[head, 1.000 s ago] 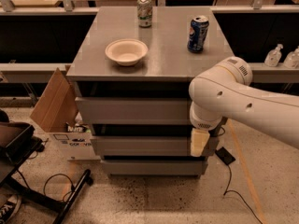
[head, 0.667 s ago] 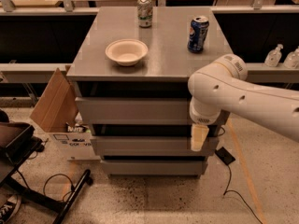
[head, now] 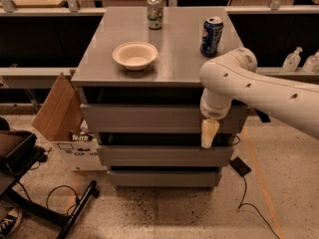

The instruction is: Open top drawer

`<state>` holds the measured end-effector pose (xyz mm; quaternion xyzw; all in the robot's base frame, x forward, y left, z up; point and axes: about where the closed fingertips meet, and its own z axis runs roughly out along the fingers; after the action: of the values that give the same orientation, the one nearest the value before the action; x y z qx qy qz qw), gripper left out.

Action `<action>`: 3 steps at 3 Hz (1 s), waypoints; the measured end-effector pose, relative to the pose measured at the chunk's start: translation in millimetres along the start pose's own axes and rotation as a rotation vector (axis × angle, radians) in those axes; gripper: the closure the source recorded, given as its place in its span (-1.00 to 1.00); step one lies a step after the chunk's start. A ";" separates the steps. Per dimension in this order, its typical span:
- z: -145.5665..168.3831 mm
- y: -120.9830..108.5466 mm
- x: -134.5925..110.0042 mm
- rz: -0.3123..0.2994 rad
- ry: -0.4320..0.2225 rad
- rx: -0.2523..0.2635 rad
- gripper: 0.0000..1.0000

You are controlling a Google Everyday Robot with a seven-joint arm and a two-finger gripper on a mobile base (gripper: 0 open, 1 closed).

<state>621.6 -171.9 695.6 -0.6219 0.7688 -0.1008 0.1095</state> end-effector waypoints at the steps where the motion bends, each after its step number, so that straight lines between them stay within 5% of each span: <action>1: 17.4 -2.5 -3.5 0.018 -0.014 -0.033 -0.64; 3: 24.3 34.0 4.0 0.109 -0.072 -0.086 0.29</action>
Offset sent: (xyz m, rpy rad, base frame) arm -0.0352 -0.0001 -0.0549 0.1533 0.1062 -0.1074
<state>596.2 -169.2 662.3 -0.5864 0.8008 -0.0388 0.1155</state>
